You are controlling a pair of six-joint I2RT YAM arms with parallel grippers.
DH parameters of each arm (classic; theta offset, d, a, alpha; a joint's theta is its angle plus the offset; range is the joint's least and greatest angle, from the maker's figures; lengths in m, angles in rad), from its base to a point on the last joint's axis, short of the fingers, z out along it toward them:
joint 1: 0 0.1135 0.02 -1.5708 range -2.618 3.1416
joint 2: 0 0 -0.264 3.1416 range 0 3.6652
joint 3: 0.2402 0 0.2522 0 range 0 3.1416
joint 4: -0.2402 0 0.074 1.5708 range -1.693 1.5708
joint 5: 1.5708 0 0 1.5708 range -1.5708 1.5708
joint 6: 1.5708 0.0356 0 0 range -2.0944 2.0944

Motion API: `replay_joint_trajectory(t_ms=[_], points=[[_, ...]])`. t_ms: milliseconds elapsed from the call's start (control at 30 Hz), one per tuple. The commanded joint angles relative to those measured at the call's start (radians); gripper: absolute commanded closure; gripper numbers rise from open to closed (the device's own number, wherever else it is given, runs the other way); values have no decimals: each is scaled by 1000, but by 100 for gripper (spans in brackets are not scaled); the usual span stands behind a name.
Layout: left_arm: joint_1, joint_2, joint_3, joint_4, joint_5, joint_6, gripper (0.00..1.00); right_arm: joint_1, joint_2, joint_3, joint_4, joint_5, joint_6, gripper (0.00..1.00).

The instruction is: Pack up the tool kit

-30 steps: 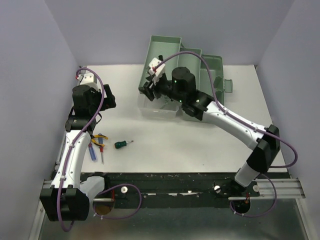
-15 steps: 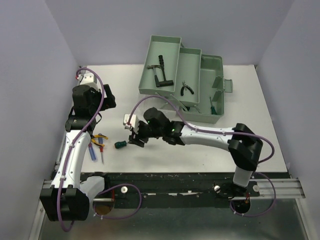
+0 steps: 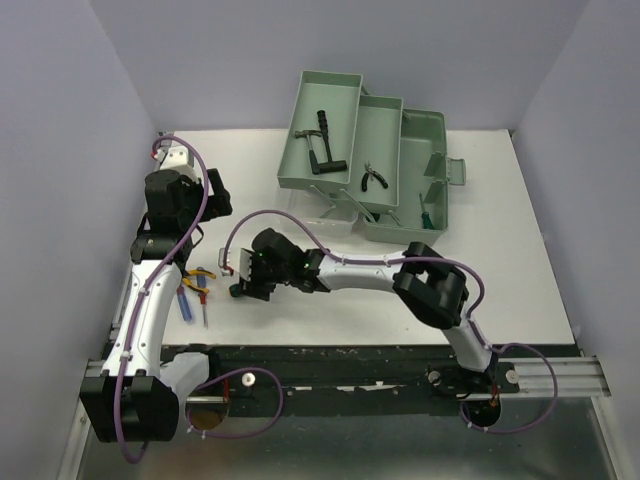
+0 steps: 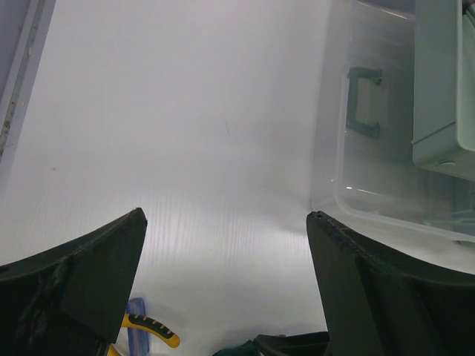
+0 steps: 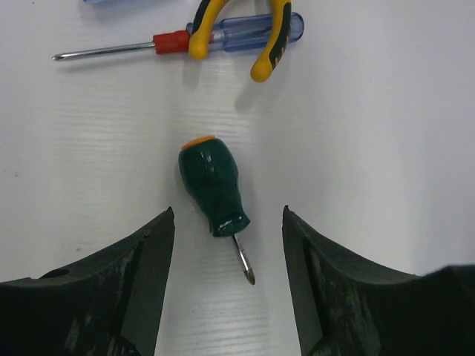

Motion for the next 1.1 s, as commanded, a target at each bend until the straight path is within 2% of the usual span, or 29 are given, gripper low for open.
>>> replay_joint_trajectory(t_ms=[0,333,500,567,667,733,800,900,1067], points=[[-3,-13,3,-2,-11,12,1,11,76,98,-76,5,-35,33],[-3,-16,3,-4,-12,12,1,28,193,224,-202,-13,-75,33],[-3,-16,3,-2,-11,12,1,28,239,276,-239,-11,-75,37],[-2,-16,1,-2,-12,12,1,28,243,278,-239,-8,-78,43],[-3,-16,1,-2,-12,13,1,31,228,252,-213,1,-76,60],[-3,-16,3,-4,-14,13,1,29,210,219,-184,7,-72,77],[-2,-18,1,-2,-14,13,1,29,187,189,-152,22,-61,99],[-3,-18,4,-5,-18,13,1,29,104,83,-19,64,-6,99],[-3,-27,12,-19,-52,13,1,23,-130,-161,273,211,129,99]])
